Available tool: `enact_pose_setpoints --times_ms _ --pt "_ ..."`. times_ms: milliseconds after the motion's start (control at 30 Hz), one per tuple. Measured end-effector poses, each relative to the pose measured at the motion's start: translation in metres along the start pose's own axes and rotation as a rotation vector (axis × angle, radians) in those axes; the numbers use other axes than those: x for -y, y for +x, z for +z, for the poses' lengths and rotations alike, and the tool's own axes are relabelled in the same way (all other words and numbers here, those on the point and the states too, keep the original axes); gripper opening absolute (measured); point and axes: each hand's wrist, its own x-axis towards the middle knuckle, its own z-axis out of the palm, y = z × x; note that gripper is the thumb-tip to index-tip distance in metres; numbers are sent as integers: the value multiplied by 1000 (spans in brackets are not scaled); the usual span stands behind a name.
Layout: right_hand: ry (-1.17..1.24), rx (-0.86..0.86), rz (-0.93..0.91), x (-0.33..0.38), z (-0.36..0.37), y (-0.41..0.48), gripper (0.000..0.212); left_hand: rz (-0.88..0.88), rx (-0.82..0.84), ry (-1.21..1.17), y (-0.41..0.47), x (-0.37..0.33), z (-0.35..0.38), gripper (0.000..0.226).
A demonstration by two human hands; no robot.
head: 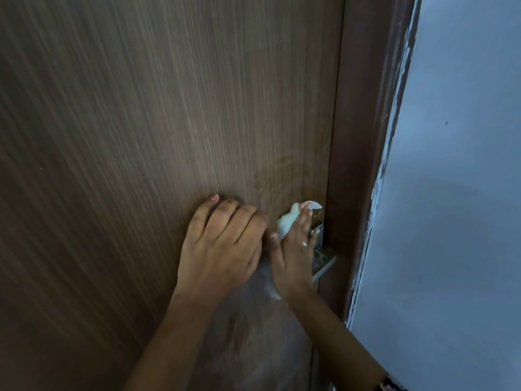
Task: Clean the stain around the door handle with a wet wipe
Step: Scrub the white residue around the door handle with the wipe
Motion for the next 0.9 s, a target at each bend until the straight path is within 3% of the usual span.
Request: enact_pose_setpoints --times_ms 67,233,367,600,733,900 --pt "42 -56 66 -4 -10 19 91 7 2 12 0 0 0 18" --pt "85 -183 129 -20 -26 49 50 11 18 31 -2 0 2 17" --pt "10 -285 153 -24 -30 49 47 11 29 43 -2 0 2 18" --pt "123 -418 339 -35 -41 51 26 7 44 34 -2 0 3 18" --pt "131 -394 352 -34 -40 46 18 6 42 31 -2 -1 4 18" --pt "96 -284 186 -20 -28 7 23 -2 28 25 -2 -5 8 17"
